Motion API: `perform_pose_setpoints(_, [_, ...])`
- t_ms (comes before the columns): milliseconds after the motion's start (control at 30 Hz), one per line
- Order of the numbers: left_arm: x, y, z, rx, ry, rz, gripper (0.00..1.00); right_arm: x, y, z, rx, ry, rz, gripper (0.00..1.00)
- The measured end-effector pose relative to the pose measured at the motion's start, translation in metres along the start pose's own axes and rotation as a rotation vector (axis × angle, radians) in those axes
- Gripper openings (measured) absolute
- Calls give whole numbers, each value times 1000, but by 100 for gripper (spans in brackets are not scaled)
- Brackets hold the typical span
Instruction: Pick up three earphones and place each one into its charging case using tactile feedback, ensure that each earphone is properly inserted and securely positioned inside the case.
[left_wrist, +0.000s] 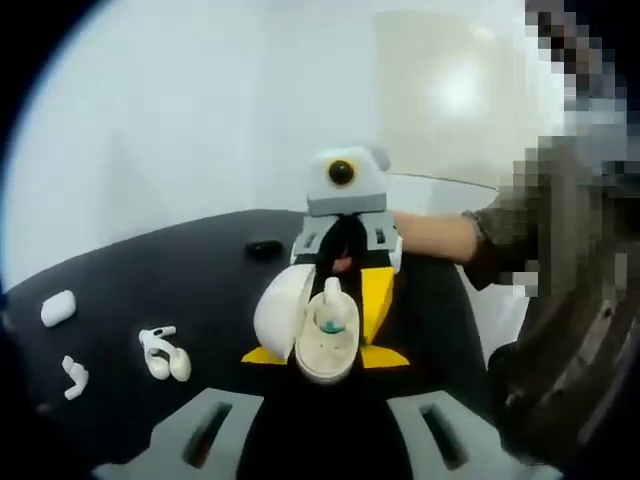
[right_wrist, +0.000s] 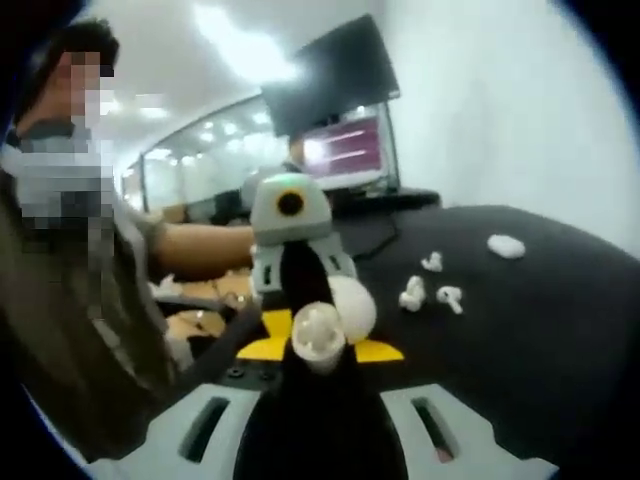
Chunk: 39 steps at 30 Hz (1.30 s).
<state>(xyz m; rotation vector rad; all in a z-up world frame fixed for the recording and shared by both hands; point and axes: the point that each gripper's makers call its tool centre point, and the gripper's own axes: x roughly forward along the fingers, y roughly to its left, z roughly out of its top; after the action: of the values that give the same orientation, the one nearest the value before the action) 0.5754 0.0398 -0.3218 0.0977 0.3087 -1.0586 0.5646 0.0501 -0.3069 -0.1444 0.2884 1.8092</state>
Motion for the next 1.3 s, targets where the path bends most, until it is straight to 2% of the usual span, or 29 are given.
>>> perform_pose_setpoints(67, [0,-1,0,1,0,2,19,2,-3,2,-14,-5,-18,25])
perform_pose_setpoints(200, [1,0,0,-10,-2,5,19,6,-10,5,39,-17,-30,26])
perform_pose_setpoints(333, [1,5,0,-6,-4,15,20,5,-10,4,4,-26,-26,24])
perform_pose_setpoints(500, [4,8,1,-29,10,64,22,6,-16,5,61,-32,-49,24])
perform_pose_setpoints(700, [3,1,0,-3,35,94,21,7,-13,7,21,-41,-45,24])
perform_pose_setpoints(767, [-4,3,0,-2,44,95,21,7,-13,2,8,-8,-47,24])
perform_pose_setpoints(800, [-9,4,0,-5,41,95,20,6,-12,2,9,-12,-48,24])
perform_pose_setpoints(967, [-59,11,11,-94,-63,150,25,6,-12,1,17,-1,-48,23])
perform_pose_setpoints(1033, [-91,22,28,-98,-148,206,26,5,-13,-1,13,8,-56,23])
perform_pose_setpoints(1067, [-100,28,33,-94,-168,233,26,5,-13,-1,12,9,-58,23])
perform_pose_setpoints(1100, [-119,41,39,-95,-181,295,26,6,-13,-1,12,12,-59,23])
perform_pose_setpoints(1167, [-139,63,40,-108,-128,404,25,5,-14,-1,15,11,-59,23])
perform_pose_setpoints(1233, [-154,86,39,-89,-24,528,22,4,-17,-1,13,11,-55,23])
perform_pose_setpoints(1267, [-157,94,40,-66,20,568,20,4,-17,-1,13,11,-55,23])
perform_pose_setpoints(1300, [-155,99,44,-27,52,583,20,4,-17,-1,13,11,-54,23])
